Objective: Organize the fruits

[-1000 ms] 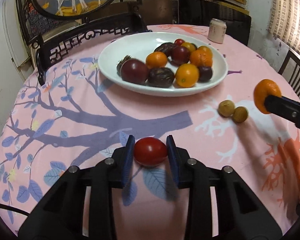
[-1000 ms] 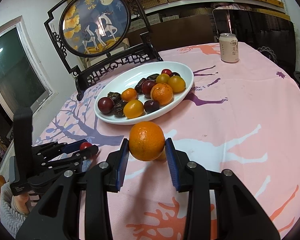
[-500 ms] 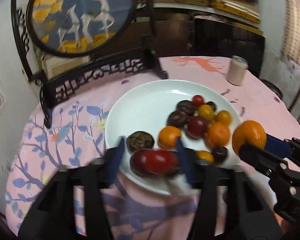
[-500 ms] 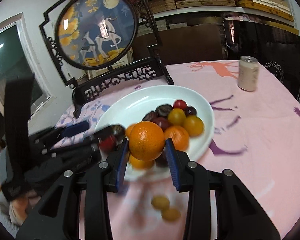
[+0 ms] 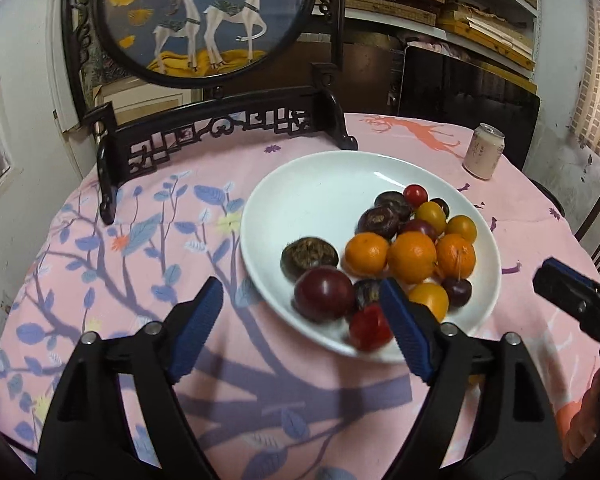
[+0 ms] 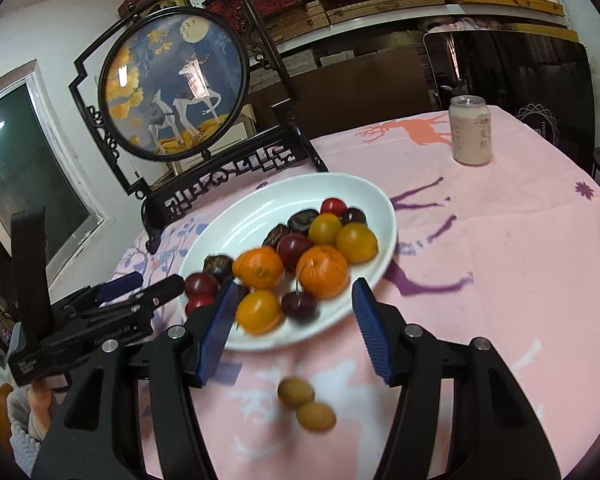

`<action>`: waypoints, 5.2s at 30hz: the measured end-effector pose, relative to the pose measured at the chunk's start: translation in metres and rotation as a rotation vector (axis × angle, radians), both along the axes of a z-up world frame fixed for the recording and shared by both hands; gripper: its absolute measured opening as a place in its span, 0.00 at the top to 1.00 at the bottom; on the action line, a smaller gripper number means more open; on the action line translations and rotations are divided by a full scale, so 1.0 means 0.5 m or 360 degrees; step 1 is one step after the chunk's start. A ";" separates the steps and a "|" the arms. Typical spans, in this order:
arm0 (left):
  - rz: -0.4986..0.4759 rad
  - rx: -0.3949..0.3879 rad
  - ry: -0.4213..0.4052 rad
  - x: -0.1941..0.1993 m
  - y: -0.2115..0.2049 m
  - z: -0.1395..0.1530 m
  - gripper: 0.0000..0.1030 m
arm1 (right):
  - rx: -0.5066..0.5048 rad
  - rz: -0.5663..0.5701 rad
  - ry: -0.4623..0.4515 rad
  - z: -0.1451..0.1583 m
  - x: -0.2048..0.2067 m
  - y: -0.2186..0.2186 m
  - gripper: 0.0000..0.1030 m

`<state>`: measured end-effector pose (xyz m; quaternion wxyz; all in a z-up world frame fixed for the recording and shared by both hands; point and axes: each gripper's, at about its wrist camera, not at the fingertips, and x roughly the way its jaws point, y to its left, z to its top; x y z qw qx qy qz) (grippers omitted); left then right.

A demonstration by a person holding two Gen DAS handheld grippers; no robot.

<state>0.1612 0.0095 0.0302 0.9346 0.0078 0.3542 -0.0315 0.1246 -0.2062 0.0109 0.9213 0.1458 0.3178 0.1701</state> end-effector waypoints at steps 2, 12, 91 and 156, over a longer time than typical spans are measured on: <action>0.0010 0.0007 -0.0006 -0.018 0.000 -0.003 0.16 | -0.0040 0.0021 0.0030 -0.014 -0.024 0.003 0.42; -0.0038 0.0144 0.0023 -0.098 -0.029 -0.033 0.09 | -0.0268 0.0144 0.0176 -0.073 -0.075 0.044 0.51; -0.0036 -0.0025 0.0054 0.134 -0.005 -0.003 0.27 | 0.0039 -0.0030 -0.0002 0.030 0.111 0.029 0.54; 0.0067 0.0132 -0.0136 -0.218 -0.021 0.009 0.02 | -0.0447 -0.0161 -0.0197 0.007 -0.186 0.043 0.01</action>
